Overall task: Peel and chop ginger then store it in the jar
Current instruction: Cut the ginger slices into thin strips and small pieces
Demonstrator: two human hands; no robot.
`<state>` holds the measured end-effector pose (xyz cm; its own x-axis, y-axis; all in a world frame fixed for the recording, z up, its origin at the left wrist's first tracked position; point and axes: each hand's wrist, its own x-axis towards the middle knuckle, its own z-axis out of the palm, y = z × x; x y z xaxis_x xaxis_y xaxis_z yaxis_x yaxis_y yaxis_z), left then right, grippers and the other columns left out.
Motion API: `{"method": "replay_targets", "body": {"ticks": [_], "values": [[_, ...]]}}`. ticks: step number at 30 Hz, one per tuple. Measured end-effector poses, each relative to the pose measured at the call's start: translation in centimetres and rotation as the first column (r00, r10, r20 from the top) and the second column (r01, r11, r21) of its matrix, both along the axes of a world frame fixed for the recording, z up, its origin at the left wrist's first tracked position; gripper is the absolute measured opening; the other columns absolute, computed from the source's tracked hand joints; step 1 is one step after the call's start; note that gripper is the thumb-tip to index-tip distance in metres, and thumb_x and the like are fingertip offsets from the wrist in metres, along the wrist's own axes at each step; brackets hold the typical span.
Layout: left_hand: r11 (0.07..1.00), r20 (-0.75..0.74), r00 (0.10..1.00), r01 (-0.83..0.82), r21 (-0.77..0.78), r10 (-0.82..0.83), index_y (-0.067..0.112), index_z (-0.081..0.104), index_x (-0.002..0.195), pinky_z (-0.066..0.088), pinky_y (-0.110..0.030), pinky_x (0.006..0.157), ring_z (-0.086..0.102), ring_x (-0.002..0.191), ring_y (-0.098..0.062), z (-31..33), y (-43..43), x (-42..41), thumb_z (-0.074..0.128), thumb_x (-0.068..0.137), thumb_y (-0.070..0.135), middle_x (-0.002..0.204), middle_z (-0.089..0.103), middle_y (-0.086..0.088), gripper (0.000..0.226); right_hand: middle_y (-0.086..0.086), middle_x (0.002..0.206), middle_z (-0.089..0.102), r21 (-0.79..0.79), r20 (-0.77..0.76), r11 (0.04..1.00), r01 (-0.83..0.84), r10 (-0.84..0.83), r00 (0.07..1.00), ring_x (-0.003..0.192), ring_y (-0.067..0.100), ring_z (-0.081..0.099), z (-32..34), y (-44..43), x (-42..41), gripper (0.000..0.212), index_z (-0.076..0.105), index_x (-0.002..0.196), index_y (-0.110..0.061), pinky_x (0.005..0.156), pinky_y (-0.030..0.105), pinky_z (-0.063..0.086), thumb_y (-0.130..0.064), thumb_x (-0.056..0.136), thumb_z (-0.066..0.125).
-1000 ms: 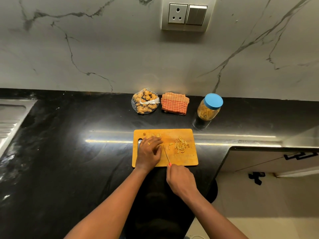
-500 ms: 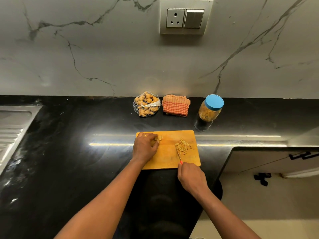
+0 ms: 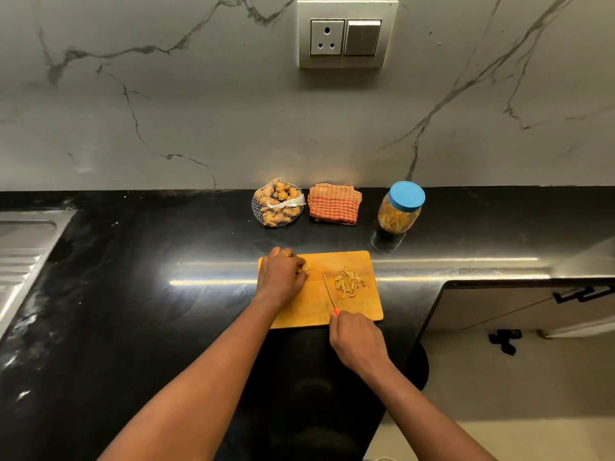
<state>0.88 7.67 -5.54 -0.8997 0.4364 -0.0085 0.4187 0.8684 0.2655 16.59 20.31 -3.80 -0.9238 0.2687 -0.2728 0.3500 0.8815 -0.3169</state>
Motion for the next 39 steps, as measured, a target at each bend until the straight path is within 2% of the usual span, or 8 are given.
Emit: {"method": "replay_targets", "body": {"ticks": [5, 10, 15, 19, 25, 28, 33, 39], "values": [[0.992, -0.06, 0.994, 0.09, -0.093, -0.096, 0.027, 0.069, 0.114, 0.035, -0.034, 0.083, 0.045, 0.107, -0.016, 0.7, 0.4, 0.4, 0.054, 0.091, 0.051, 0.113, 0.061, 0.007, 0.036, 0.002, 0.085, 0.065, 0.011, -0.016, 1.0, 0.008, -0.008, 1.0, 0.075, 0.019, 0.063, -0.2, 0.2, 0.1, 0.047, 0.063, 0.093, -0.017, 0.065, 0.036, 0.053, -0.044, 0.105, 0.027], [0.984, -0.101, 0.979, 0.178, -0.007, -0.178, 0.029, 0.071, 0.111, 0.033, -0.039, 0.095, 0.046, 0.118, -0.016, -0.1, 0.3, 3.2, 0.056, 0.089, 0.052, 0.122, 0.062, 0.011, 0.036, 0.003, 0.083, 0.065, 0.011, -0.008, 1.0, 0.014, -0.014, 1.0, 0.076, 0.022, 0.064, -0.4, 0.3, 0.6, 0.048, 0.063, 0.091, -0.016, 0.066, 0.037, 0.054, -0.045, 0.105, 0.027], [0.982, -0.092, 0.982, 0.172, 0.082, -0.165, 0.03, 0.069, 0.115, 0.031, -0.049, 0.105, 0.042, 0.133, -0.022, -2.0, -0.3, 5.2, 0.057, 0.091, 0.048, 0.131, 0.06, 0.01, 0.033, 0.005, 0.086, 0.067, 0.006, -0.023, 1.0, 0.012, -0.012, 1.0, 0.078, 0.025, 0.065, -0.8, 0.2, 1.2, 0.049, 0.063, 0.091, -0.014, 0.065, 0.038, 0.051, -0.044, 0.105, 0.027], [0.974, -0.156, 0.966, 0.216, 0.064, -0.204, 0.031, 0.062, 0.125, 0.027, -0.057, 0.111, 0.034, 0.141, -0.028, -2.7, -0.9, 5.8, 0.043, 0.095, 0.047, 0.141, 0.053, 0.01, 0.039, 0.005, 0.085, 0.066, -0.008, -0.027, 1.0, 0.0, 0.0, 1.0, 0.077, 0.026, 0.064, -1.1, -0.1, 1.1, 0.048, 0.062, 0.089, -0.015, 0.065, 0.038, 0.049, -0.044, 0.105, 0.027], [0.953, -0.169, 0.978, 0.162, 0.255, -0.121, 0.033, 0.074, 0.106, 0.032, -0.046, 0.104, 0.046, 0.131, -0.019, -4.1, -1.7, 6.0, 0.048, 0.093, 0.048, 0.115, 0.069, 0.017, 0.032, 0.005, 0.088, 0.067, -0.011, -0.032, 1.0, 0.001, -0.001, 1.0, 0.08, 0.026, 0.064, -1.4, -0.6, 1.4, 0.047, 0.062, 0.091, -0.016, 0.068, 0.04, 0.05, -0.043, 0.105, 0.026], [0.936, -0.18, 0.978, 0.16, 0.312, -0.107, 0.032, 0.077, 0.097, 0.032, -0.041, 0.099, 0.051, 0.123, -0.018, -3.9, -1.4, 5.9, 0.062, 0.088, 0.043, 0.108, 0.071, 0.018, 0.02, 0.005, 0.09, 0.067, -0.001, -0.038, 1.0, 0.007, -0.008, 0.999, 0.082, 0.026, 0.065, -1.5, -0.7, 1.4, 0.047, 0.063, 0.093, -0.015, 0.068, 0.038, 0.048, -0.043, 0.106, 0.026], [0.934, -0.2, 0.978, 0.128, 0.333, -0.063, 0.028, 0.077, 0.093, 0.031, -0.034, 0.087, 0.054, 0.097, -0.015, -3.6, -0.8, 5.9, 0.078, 0.078, 0.037, 0.096, 0.073, 0.017, 0.017, 0.004, 0.089, 0.067, 0.002, -0.025, 1.0, 0.012, -0.012, 1.0, 0.081, 0.025, 0.065, -1.6, -0.8, 1.3, 0.048, 0.063, 0.093, -0.016, 0.066, 0.037, 0.048, -0.044, 0.105, 0.026], [0.931, -0.227, 0.971, 0.153, 0.331, -0.079, 0.026, 0.077, 0.092, 0.036, -0.037, 0.082, 0.054, 0.096, -0.017, -3.7, -0.7, 5.8, 0.073, 0.082, 0.039, 0.096, 0.073, 0.015, 0.017, 0.003, 0.086, 0.067, 0.015, -0.015, 1.0, 0.015, -0.015, 1.0, 0.078, 0.023, 0.065, -1.6, -0.6, 0.9, 0.049, 0.063, 0.092, -0.017, 0.066, 0.038, 0.053, -0.046, 0.105, 0.025]]}}
